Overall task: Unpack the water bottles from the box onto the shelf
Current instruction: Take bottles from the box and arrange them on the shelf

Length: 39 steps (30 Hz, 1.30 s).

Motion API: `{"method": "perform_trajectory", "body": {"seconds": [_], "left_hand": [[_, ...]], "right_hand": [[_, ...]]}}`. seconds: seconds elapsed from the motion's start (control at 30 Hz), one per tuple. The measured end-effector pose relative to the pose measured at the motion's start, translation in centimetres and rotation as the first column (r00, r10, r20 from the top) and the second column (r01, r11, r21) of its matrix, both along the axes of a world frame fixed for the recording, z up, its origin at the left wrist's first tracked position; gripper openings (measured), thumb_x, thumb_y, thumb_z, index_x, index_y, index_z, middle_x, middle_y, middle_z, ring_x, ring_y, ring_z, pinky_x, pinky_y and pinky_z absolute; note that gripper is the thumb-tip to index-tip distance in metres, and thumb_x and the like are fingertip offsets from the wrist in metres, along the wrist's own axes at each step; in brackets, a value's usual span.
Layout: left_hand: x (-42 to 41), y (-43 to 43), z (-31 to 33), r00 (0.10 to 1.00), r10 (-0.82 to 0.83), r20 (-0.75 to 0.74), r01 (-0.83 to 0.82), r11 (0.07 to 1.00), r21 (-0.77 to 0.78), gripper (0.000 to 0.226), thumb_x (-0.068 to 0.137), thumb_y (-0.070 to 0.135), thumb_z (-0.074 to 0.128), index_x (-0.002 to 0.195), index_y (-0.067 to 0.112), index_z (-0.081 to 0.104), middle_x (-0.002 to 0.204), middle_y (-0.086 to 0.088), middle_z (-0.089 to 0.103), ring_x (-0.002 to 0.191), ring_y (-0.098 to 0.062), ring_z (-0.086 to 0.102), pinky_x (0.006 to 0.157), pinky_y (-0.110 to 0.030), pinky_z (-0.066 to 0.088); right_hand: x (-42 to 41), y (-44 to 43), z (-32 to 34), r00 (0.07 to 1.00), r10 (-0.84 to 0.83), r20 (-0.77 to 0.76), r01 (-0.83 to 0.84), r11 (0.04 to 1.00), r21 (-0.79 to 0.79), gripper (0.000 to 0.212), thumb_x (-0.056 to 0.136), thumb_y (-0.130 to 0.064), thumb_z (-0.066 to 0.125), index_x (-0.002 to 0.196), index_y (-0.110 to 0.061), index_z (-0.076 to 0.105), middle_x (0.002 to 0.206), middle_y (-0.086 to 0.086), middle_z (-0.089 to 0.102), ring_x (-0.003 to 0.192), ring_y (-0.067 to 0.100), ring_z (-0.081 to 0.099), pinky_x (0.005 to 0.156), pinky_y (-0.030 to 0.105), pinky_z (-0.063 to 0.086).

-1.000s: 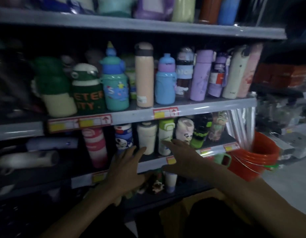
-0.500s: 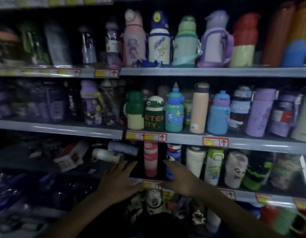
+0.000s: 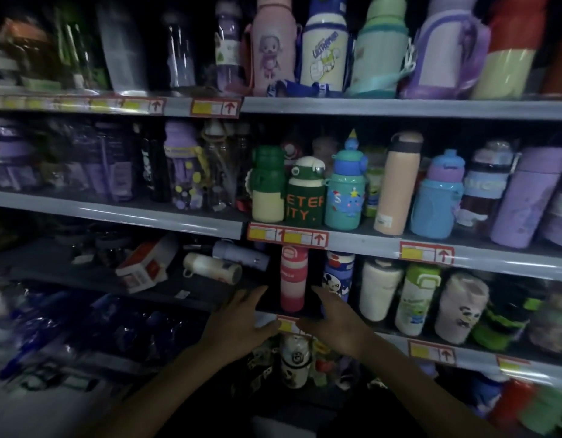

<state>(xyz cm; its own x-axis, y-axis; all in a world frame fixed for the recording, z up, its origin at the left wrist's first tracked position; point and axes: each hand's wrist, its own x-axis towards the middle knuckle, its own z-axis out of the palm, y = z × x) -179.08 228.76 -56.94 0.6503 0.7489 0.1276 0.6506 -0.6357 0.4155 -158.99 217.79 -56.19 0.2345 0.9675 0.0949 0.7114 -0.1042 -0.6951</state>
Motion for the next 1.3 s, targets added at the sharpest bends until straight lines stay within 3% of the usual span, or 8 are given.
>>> {"method": "perform_trajectory", "body": {"seconds": [0.17,0.4,0.5,0.67,0.8,0.97,1.2,1.3], "left_hand": [[3.5,3.2,-3.2,0.982,0.049,0.180,-0.023,0.989,-0.145,0.082,0.090,0.064,0.060,0.158,0.036,0.025,0.160,0.002,0.039,0.142,-0.022,0.044,0.105,-0.038,0.047],[9.1,8.1,-6.7,0.868,0.151,0.473,0.004,0.950,-0.311,0.073,0.091,0.048,0.070,0.153,0.030,0.037,0.142,0.007,0.056,0.127,-0.014,0.055,0.093,-0.026,0.042],[11.1,10.4,-8.4,0.854,0.136,0.501,0.029,0.951,-0.307,0.082,0.081,0.060,0.071,0.151,0.033,0.039,0.145,0.009,0.055,0.129,-0.016,0.055,0.098,-0.032,0.047],[13.5,13.2,-10.7,0.853,0.074,0.516,0.113,0.941,-0.320,0.084,0.068,0.069,0.071,0.141,0.035,0.048,0.135,0.008,0.062,0.121,-0.013,0.062,0.098,-0.044,0.055],[14.5,14.2,-11.1,0.810,0.099,0.578,0.149,0.918,-0.367,0.080,0.068,0.063,0.075,0.136,0.028,0.053,0.130,0.008,0.066,0.118,-0.010,0.063,0.098,-0.042,0.055],[14.8,14.5,-11.0,0.787,0.111,0.607,0.179,0.901,-0.396,0.069,0.078,0.046,0.084,0.137,0.028,0.054,0.130,0.011,0.067,0.116,-0.004,0.063,0.100,-0.036,0.054],[13.2,13.8,-10.7,0.724,0.097,0.683,0.175,0.932,-0.319,0.064,0.060,0.049,0.083,0.119,0.037,0.062,0.119,0.009,0.072,0.112,-0.004,0.067,0.098,-0.037,0.055],[12.0,13.1,-9.9,0.718,-0.002,0.696,0.262,0.928,-0.267,0.049,0.065,0.042,0.080,0.109,0.052,0.063,0.111,0.020,0.073,0.109,0.002,0.067,0.095,-0.024,0.053]], "right_hand": [[0.5,3.4,-2.5,0.990,-0.075,-0.119,0.082,0.995,0.062,0.055,0.090,-0.028,0.072,0.141,-0.024,0.053,0.129,-0.010,0.066,0.118,0.009,0.062,0.101,0.041,0.053],[2.0,9.8,-7.1,0.928,-0.260,-0.267,0.305,0.941,0.145,0.066,0.074,-0.050,0.058,0.133,-0.021,0.054,0.120,-0.004,0.066,0.107,0.015,0.063,0.089,0.036,0.055],[2.8,11.8,-9.0,0.922,-0.292,-0.255,0.330,0.936,0.121,0.046,0.087,-0.026,0.060,0.132,-0.021,0.054,0.118,-0.002,0.066,0.106,0.016,0.063,0.090,0.038,0.055],[4.4,13.2,-11.0,0.933,-0.272,-0.235,0.294,0.954,0.061,0.069,0.086,0.005,0.054,0.148,-0.022,0.042,0.128,-0.002,0.062,0.108,0.021,0.062,0.077,0.026,0.048],[4.0,14.1,-11.6,0.927,-0.304,-0.221,0.332,0.938,0.103,0.058,0.089,-0.003,0.059,0.143,-0.018,0.046,0.123,-0.005,0.062,0.109,0.015,0.061,0.077,0.020,0.046],[3.9,14.9,-11.8,0.880,-0.379,-0.285,0.427,0.895,0.128,0.038,0.086,-0.012,0.070,0.117,-0.017,0.048,0.097,-0.009,0.062,0.083,0.001,0.060,0.064,0.021,0.044],[3.1,15.6,-12.2,0.865,-0.447,-0.229,0.492,0.845,0.210,0.043,0.081,-0.018,0.075,0.106,-0.023,0.040,0.102,-0.001,0.064,0.089,0.018,0.065,0.070,0.038,0.056],[2.7,15.5,-12.2,0.888,-0.431,-0.159,0.459,0.846,0.270,0.048,0.080,-0.019,0.075,0.106,-0.029,0.036,0.103,-0.001,0.063,0.088,0.018,0.065,0.068,0.041,0.057]]}}
